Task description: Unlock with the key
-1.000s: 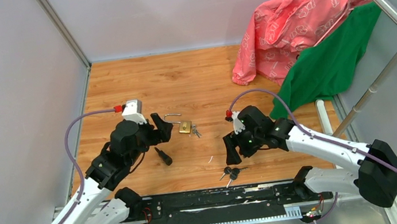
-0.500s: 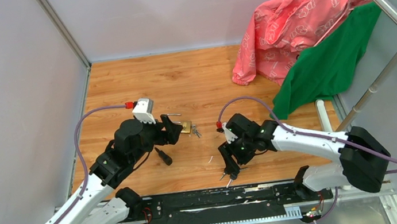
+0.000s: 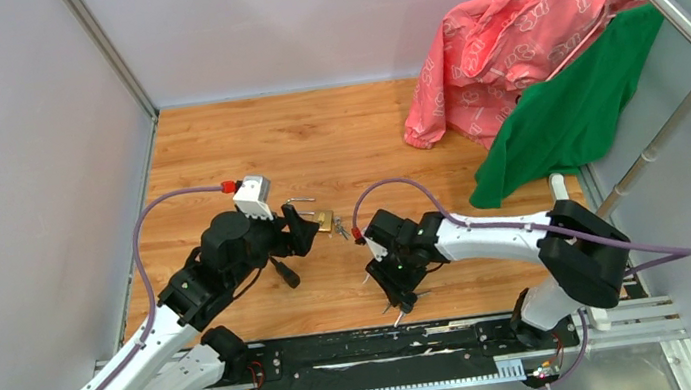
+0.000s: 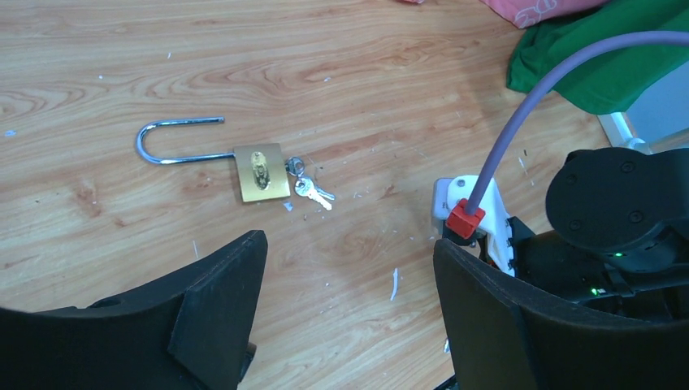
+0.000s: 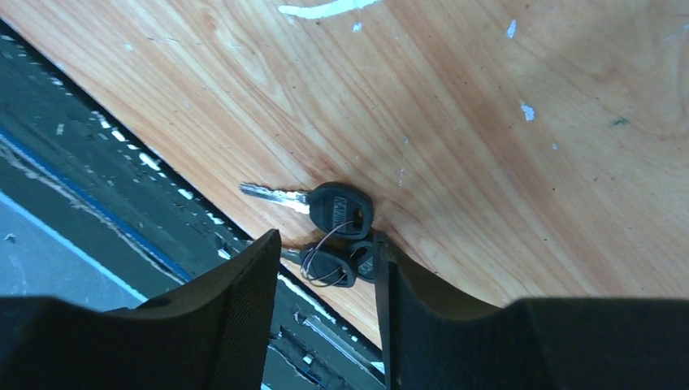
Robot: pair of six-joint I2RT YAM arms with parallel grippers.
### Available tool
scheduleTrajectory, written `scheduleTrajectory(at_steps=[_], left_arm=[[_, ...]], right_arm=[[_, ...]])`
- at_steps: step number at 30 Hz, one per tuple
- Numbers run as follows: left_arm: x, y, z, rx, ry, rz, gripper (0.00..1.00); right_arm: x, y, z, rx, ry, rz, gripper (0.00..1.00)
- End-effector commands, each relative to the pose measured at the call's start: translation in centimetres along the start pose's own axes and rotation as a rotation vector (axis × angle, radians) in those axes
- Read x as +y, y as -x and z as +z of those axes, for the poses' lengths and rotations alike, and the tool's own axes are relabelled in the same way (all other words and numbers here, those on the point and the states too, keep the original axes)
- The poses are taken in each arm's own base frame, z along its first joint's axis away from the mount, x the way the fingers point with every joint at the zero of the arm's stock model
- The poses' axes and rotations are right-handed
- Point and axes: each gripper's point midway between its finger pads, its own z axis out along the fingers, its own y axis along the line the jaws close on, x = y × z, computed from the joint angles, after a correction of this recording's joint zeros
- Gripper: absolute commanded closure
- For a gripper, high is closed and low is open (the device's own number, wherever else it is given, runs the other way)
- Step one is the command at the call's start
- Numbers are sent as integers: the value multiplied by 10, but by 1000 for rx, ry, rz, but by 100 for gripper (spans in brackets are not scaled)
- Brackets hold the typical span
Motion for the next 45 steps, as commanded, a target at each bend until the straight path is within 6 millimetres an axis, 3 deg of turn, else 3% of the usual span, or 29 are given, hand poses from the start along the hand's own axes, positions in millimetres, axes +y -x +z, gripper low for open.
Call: scheduleTrajectory(at_steps=[1,8,15,25,45], left_arm=[[1,-1,-1,-15,-3,28,21],[6,-3,1,-7,19,41,21],[2,-5,1,-5,-6,42,22],[-18,-9,-2,-9,-134,46,23],[-84,-37,2,58,-442,114,32]], right_arm=[[-9,-5,7,43,-74,-51,54],[-19,-18,23,106,-129,-90,67],[-20,-16,24,79,-146,-109,100],[-11,9,6,-74,-61,-102,100],[-22,41,-31,-310,160,122,100]])
